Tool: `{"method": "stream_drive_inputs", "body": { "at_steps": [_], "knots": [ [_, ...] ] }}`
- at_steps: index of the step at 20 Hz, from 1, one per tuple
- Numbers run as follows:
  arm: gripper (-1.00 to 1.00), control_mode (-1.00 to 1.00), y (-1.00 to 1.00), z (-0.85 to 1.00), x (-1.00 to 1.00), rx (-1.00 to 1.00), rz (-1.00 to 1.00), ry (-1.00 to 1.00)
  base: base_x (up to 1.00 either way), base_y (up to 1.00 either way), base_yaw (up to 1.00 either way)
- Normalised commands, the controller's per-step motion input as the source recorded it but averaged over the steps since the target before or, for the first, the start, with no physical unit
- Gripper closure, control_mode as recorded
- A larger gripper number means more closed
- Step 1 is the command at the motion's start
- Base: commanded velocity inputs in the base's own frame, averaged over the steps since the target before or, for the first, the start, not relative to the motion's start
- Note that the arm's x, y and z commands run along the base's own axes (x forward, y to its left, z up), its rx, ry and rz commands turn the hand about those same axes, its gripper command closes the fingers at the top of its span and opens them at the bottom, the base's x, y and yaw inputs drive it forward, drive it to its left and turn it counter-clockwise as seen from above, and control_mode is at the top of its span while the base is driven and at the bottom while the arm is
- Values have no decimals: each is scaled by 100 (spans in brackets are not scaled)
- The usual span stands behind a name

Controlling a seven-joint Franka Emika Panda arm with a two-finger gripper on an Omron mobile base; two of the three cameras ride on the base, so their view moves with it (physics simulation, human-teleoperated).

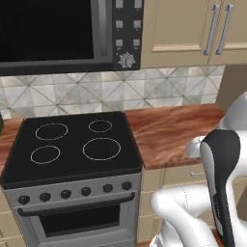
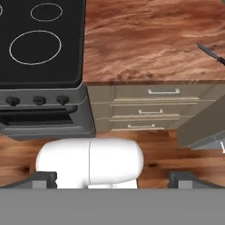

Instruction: Retrieve the butter from the fridge and place it on a plate on the dining table. Then retrieve the butter knife by the fridge and place it near the plate.

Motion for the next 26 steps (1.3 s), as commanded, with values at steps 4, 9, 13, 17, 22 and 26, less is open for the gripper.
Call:
{"method": "stream_drive_inputs", "body": {
  "at_steps": [4,9,13,17,22,26],
  "knots": [
    [-100,100,0,0,0,0,0,0,0,-63,-5],
    [-100,100,0,0,0,0,0,0,19,-66,-6],
    [-100,100,0,0,0,0,0,0,36,-62,-19],
    [-100,100,0,0,0,0,0,0,44,-42,-25],
    [-100,100,0,0,0,0,0,0,5,0,-3],
    [-100,100,0,0,0,0,0,0,10,-2,0]
  ]
}}
